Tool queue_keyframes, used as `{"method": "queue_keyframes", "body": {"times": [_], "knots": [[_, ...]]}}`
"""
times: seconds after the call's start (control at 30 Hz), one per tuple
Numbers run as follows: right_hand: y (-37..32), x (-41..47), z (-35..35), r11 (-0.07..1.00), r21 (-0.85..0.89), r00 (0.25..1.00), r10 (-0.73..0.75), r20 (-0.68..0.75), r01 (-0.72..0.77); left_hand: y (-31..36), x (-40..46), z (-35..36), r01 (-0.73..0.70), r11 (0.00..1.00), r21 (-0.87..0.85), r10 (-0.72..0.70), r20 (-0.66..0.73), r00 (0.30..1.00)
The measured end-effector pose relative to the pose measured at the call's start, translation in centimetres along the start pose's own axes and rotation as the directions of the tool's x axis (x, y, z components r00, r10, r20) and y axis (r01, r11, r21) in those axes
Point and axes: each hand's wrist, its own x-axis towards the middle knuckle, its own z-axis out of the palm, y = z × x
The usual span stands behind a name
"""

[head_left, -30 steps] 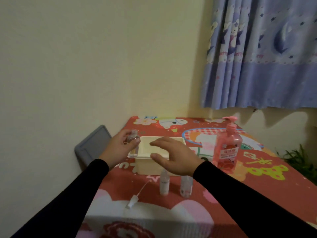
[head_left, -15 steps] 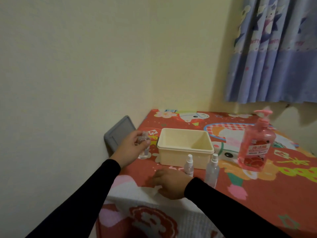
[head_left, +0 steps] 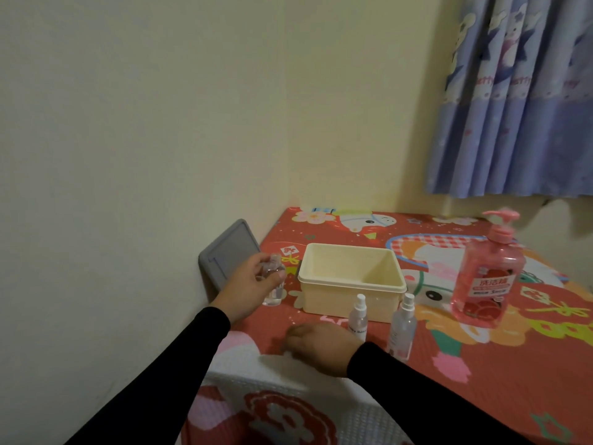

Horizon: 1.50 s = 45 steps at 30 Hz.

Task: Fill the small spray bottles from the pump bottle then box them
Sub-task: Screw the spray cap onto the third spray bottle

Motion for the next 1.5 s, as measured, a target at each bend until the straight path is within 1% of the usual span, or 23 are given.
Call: {"method": "queue_keyframes", "body": {"times": [0.1,0.2,0.27,0.37,0.43,0.5,0.57,0.63,0.7,0.8,0.87,1.17,1.5], "knots": [[0.2,-0.2,-1.9,0.993,0.108,0.986,0.054,-0.159,-0.037,0.0,0.1,0.1,-0.001,0.999,-0.032,0.000,-0.006,1.000],[0.3,-0.3,-4.0,0.973,0.192,0.939,0.182,-0.293,-0.128,-0.1,0.1,0.1,-0.006,0.999,-0.050,0.005,-0.009,1.000],[0.1,-0.2,-5.4,0.937,0.300,0.887,0.287,-0.362,-0.180,-0.2,0.1,0.2,-0.011,0.999,-0.050,0.010,-0.006,1.000],[0.3,-0.2,-7.3,0.882,0.439,0.794,0.389,-0.468,-0.173,-0.1,0.0,0.4,-0.017,0.999,-0.044,0.016,-0.008,1.000],[0.5,-0.4,-8.3,0.810,0.562,0.720,0.491,-0.491,-0.168,-0.1,-0.1,0.6,-0.021,0.999,-0.047,0.020,-0.007,1.000],[0.9,-0.5,-9.2,0.701,0.702,0.632,0.602,-0.488,-0.126,-0.2,0.1,0.8,-0.016,0.998,-0.057,0.016,0.003,1.000],[1.2,-0.5,-10.2,0.599,0.800,0.546,0.676,-0.494,-0.019,-0.2,0.1,1.0,-0.011,0.998,-0.060,0.012,0.012,1.000],[1.4,-0.5,-11.1,0.517,0.849,0.478,0.723,-0.499,0.105,-0.1,0.1,1.3,-0.007,0.999,-0.053,0.008,0.016,1.000],[1.6,-0.5,-11.6,0.465,0.865,0.440,0.748,-0.497,0.187,0.0,0.1,1.6,0.002,0.999,-0.051,-0.001,0.023,1.000],[1.8,-0.5,-11.9,0.405,0.879,0.415,0.776,-0.476,0.251,0.0,0.1,1.9,0.014,0.998,-0.056,-0.012,0.040,0.999],[1.7,-0.5,-12.1,0.390,0.880,0.413,0.779,-0.473,0.272,0.1,0.1,2.0,0.013,0.999,-0.046,-0.010,0.050,0.999],[1.0,-0.4,-11.8,0.447,0.864,0.452,0.737,-0.503,0.232,0.7,0.0,3.1,-0.024,0.997,-0.072,0.032,0.106,0.994],[0.9,-0.6,-11.5,0.459,0.865,0.479,0.724,-0.495,0.200,1.2,-0.1,3.5,-0.043,0.991,-0.125,0.058,0.120,0.991]]}}
